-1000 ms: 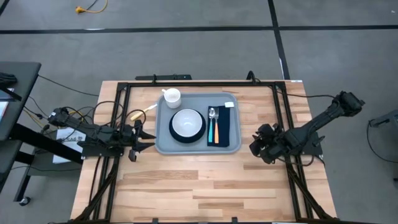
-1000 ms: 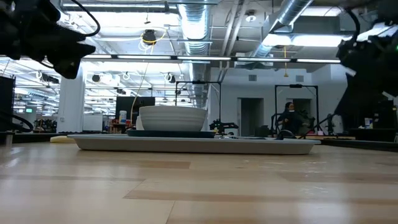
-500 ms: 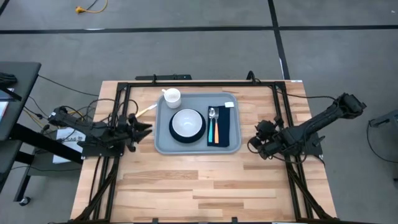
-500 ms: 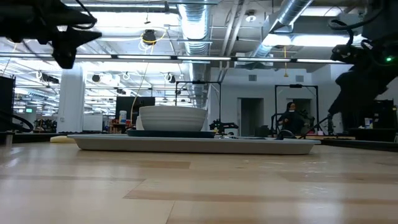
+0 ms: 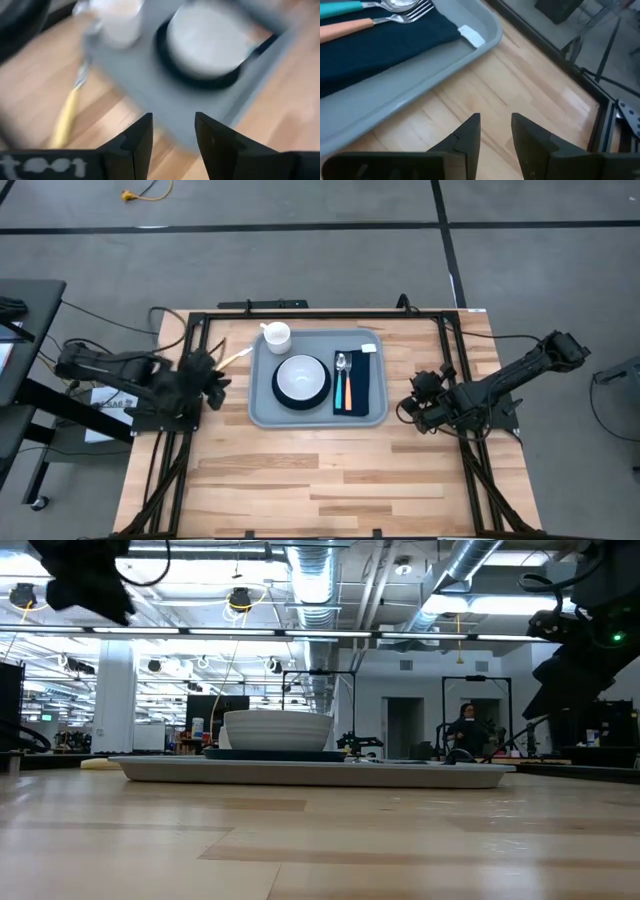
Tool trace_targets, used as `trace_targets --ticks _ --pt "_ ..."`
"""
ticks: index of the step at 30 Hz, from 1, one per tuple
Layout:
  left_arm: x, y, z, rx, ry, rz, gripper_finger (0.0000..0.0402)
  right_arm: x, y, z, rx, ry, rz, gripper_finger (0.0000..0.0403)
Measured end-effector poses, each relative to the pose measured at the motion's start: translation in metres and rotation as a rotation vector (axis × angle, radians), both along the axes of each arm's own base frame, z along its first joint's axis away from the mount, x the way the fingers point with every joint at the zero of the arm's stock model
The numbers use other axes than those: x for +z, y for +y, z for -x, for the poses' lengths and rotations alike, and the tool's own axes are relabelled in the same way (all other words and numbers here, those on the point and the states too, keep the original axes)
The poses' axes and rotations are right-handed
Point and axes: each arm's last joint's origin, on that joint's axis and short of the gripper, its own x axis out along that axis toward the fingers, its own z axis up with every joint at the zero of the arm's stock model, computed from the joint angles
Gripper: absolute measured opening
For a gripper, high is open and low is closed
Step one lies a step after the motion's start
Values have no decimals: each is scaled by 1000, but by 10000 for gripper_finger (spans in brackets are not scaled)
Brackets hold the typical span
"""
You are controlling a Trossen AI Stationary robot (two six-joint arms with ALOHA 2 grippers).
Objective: Set up tray
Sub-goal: Put the yellow knife on top of the black napkin to the right of the orange fork
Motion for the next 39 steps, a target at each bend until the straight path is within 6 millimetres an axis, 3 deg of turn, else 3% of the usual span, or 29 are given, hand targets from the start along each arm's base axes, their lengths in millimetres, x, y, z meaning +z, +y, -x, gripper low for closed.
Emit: trace_targets --ticks 7,13,20,24,27,32,39 --pt "9 14 -35 45 580 -3 135 0 0 0 0 -4 2 102" --pt "-7 41 -60 2 770 55 135 0 1 -2 2 -21 -14 102" --pt "-23 77 -62 -87 736 118 135 0 5 -1 27 -20 -20 102" --pt "-33 96 -51 -126 618 185 135 0 7 -1 46 -20 -20 102" --pt "-45 108 -37 -114 623 225 135 0 9 0 58 -20 -21 102" --pt "-72 120 -19 -49 665 321 135 0 10 0 71 -21 -21 102" --pt "-86 131 -25 -84 594 272 135 0 10 0 69 -25 -23 102"
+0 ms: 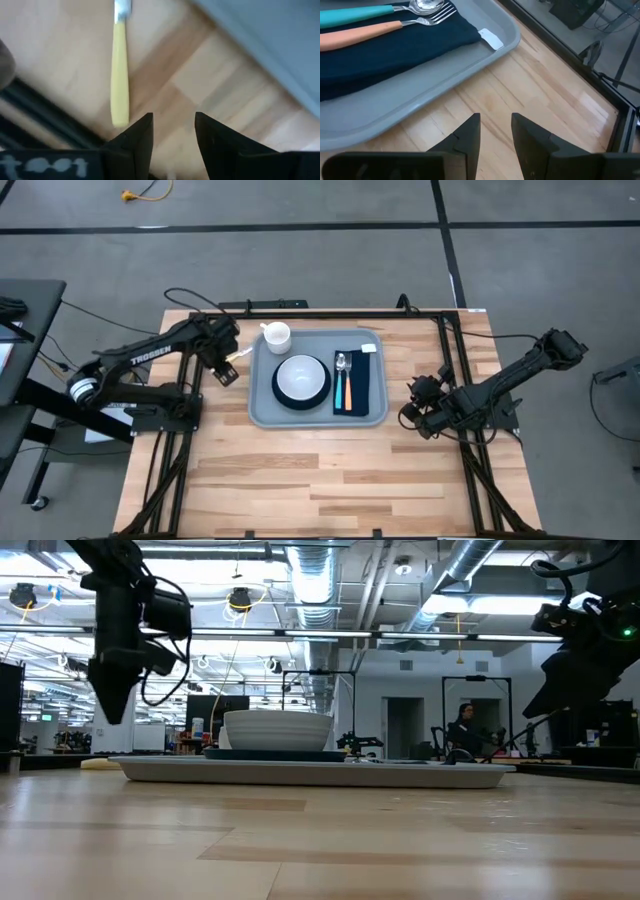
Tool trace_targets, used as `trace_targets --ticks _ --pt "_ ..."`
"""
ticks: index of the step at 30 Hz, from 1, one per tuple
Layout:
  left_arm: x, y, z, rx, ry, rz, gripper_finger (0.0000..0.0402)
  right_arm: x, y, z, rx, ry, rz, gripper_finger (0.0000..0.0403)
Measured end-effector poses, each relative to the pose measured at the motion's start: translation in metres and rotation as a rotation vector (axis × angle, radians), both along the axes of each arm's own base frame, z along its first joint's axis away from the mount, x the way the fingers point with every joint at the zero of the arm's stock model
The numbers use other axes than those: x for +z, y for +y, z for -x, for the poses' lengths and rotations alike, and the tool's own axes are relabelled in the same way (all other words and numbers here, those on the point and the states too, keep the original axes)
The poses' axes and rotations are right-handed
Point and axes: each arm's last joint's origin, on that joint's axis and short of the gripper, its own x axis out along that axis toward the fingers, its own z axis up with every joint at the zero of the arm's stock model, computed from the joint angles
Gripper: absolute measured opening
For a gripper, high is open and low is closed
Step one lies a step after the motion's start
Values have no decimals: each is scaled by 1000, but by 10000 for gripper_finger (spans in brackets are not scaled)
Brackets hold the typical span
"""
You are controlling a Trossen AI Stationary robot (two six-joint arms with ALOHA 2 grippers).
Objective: Set up tray
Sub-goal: Put the yellow knife on top of the black napkin to the right of the orange fork
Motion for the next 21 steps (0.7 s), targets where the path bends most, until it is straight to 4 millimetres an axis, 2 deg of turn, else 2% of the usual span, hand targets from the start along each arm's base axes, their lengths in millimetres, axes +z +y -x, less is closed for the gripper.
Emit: trace_targets --ticks 4,10,14,21 --pt "0 6 -6 -33 -40 -64 135 0 0 0 0 0 0 102" --pt "-1 13 -7 -42 40 -186 135 0 0 0 0 0 -1 102" --pt "-9 21 -10 -61 64 -173 135 0 0 0 0 0 -1 102" --pt "-39 32 -21 -106 139 -60 135 0 0 -1 0 -6 -3 102"
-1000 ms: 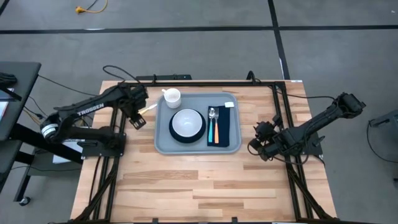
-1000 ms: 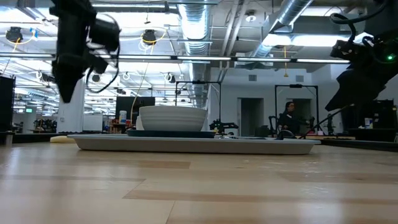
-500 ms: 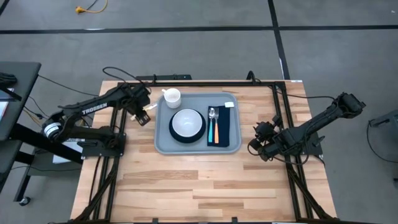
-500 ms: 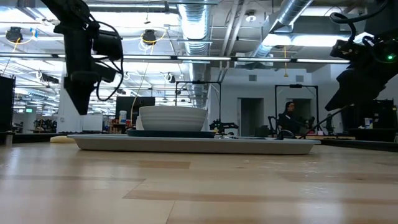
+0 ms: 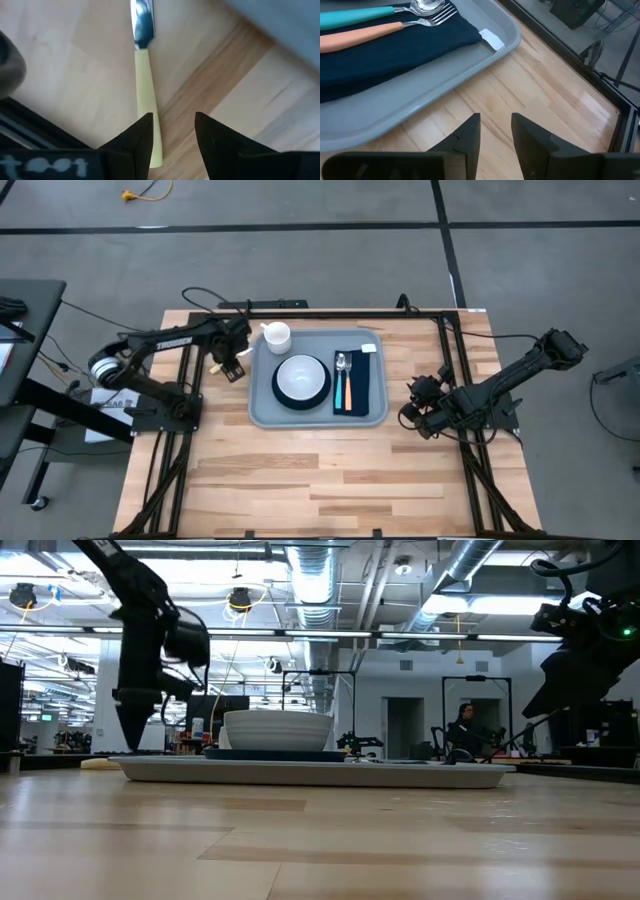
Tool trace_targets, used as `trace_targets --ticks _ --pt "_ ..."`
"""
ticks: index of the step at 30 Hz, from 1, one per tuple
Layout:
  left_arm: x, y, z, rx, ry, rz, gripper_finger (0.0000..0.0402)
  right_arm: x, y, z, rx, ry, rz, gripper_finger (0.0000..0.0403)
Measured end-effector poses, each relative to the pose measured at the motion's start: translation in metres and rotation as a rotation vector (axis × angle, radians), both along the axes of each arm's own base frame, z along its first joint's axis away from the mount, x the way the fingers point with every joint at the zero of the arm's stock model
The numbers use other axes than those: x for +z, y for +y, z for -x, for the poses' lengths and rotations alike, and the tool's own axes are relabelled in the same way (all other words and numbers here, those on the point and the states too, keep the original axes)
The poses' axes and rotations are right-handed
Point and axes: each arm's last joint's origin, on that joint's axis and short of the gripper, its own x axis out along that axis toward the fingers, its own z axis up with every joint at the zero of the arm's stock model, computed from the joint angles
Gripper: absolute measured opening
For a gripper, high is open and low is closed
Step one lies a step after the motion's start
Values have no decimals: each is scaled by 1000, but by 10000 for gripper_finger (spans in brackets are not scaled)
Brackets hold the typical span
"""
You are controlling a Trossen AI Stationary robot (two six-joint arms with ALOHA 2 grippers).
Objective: Set up tray
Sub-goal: Put the yellow knife on top of the black napkin to the right of the orange fork
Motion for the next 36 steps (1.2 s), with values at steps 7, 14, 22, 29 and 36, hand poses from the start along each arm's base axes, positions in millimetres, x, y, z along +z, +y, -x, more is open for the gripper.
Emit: trace_targets --ticks 7,14,22,29,36 --pt "-18 9 0 -7 57 54 135 0 0 0 6 11 -10 102" --pt "-20 16 3 8 54 46 135 -1 1 0 9 17 -20 102" --pt "-19 16 5 -7 58 44 135 -1 1 0 10 17 -19 102" --pt "-9 15 7 -23 38 4 135 -1 1 0 10 17 -19 102" --pt "-6 17 10 -14 111 -74 135 -1 1 0 9 17 -19 102"
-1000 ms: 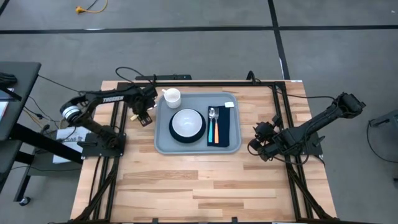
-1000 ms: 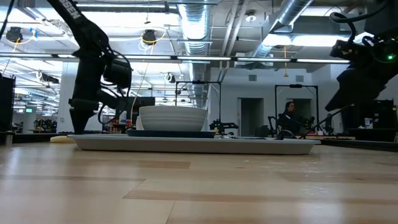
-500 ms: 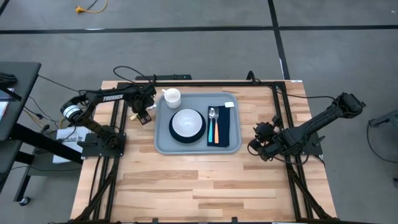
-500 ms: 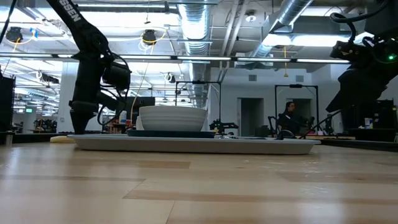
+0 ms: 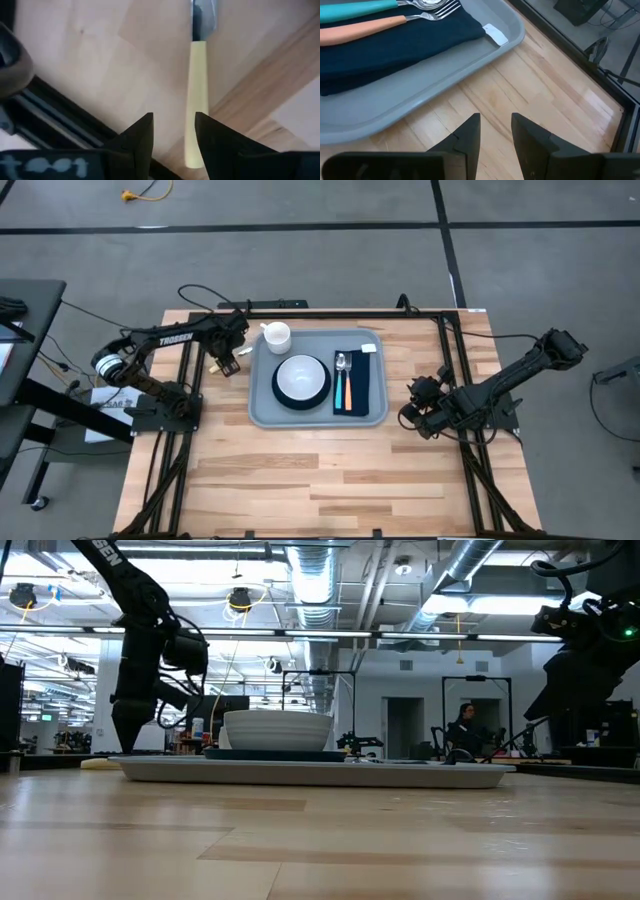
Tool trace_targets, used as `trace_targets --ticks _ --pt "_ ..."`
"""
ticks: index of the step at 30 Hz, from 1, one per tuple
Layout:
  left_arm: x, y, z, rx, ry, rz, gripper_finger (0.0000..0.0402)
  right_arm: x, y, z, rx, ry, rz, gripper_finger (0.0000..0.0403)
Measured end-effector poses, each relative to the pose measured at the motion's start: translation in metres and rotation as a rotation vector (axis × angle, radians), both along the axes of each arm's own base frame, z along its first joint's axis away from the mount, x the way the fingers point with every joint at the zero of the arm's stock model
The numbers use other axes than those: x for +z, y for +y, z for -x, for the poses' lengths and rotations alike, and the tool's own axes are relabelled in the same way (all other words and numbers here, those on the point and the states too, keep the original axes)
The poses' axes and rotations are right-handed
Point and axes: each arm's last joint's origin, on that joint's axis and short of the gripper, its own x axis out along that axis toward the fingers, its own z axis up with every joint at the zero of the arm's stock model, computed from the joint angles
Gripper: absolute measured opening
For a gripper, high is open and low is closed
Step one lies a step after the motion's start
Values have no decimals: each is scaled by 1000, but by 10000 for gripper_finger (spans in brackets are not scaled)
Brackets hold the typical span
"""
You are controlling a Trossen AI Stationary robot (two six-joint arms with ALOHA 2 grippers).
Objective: Set up tray
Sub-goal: Put the yellow knife on top of the black napkin to the right of the orange fork
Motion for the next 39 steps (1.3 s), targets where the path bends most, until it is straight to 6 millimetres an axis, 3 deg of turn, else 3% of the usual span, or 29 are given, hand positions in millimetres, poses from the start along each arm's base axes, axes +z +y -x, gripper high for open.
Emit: trace_targets --ticks 20,32,39 --pt "-3 7 8 55 -68 69 142 0 0 -1 1 -6 -3 102" --pt "-4 9 6 57 -94 62 207 0 0 -1 1 -6 -3 102" --pt "-20 0 11 38 -46 36 222 0 0 -1 1 -6 -3 102"
